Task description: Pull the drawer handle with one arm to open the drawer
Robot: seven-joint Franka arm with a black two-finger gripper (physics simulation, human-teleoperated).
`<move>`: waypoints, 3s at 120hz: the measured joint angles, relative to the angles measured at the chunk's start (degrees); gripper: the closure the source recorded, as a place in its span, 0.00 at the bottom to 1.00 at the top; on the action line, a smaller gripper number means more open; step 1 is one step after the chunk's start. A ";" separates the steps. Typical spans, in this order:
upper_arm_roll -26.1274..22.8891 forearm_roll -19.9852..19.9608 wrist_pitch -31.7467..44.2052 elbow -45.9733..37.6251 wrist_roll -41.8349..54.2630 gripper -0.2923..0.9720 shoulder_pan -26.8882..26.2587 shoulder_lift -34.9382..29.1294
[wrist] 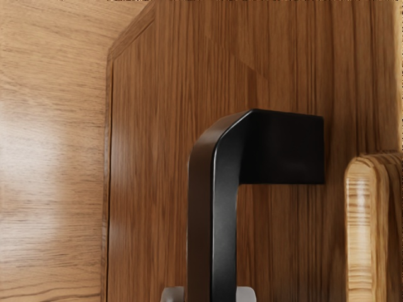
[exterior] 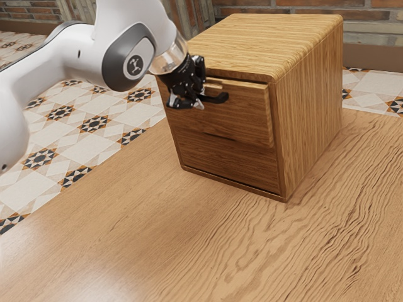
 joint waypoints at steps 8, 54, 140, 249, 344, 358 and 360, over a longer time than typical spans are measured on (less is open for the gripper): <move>0.09 -0.06 -0.03 -1.86 0.08 0.83 0.16 -1.36; 0.42 -0.22 0.78 -13.51 0.43 0.84 0.21 -10.51; 0.36 -0.38 2.08 -30.80 0.43 0.84 1.38 -26.98; 0.65 -1.35 1.93 -50.03 0.08 0.82 3.54 -48.98; -6.54 -7.07 -24.73 -10.48 0.82 0.24 -24.68 -26.77; -3.50 -7.61 -27.15 -10.85 0.94 0.24 -31.39 -23.09; -3.39 -7.65 -27.37 -10.97 0.96 0.24 -32.02 -22.94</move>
